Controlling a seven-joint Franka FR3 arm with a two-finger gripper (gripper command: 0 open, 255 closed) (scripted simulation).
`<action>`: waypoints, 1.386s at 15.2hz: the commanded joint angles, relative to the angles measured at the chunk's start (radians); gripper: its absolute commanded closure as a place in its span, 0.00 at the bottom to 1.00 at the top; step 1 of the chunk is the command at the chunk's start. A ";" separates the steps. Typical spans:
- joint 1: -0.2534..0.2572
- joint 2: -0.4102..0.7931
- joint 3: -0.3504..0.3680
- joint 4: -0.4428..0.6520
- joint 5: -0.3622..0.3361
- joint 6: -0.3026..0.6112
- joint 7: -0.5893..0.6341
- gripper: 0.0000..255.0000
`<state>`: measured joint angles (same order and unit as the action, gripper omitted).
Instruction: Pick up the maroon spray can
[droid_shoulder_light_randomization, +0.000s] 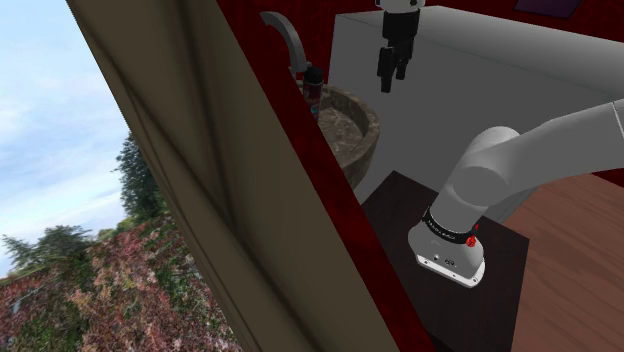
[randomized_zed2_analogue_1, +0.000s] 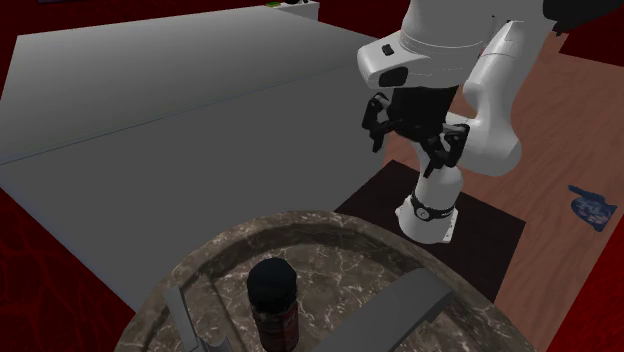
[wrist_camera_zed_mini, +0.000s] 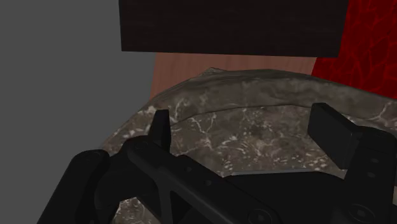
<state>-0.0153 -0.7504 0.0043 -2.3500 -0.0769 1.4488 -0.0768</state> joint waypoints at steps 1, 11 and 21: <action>0.000 0.000 0.000 0.000 0.000 0.000 0.000 0.00; 0.018 0.299 -0.073 0.145 0.000 0.273 -0.125 0.00; 0.038 0.617 -0.120 0.410 0.069 0.437 -0.266 0.00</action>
<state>0.0202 -0.1655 -0.1135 -1.9626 -0.0175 1.8638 -0.3292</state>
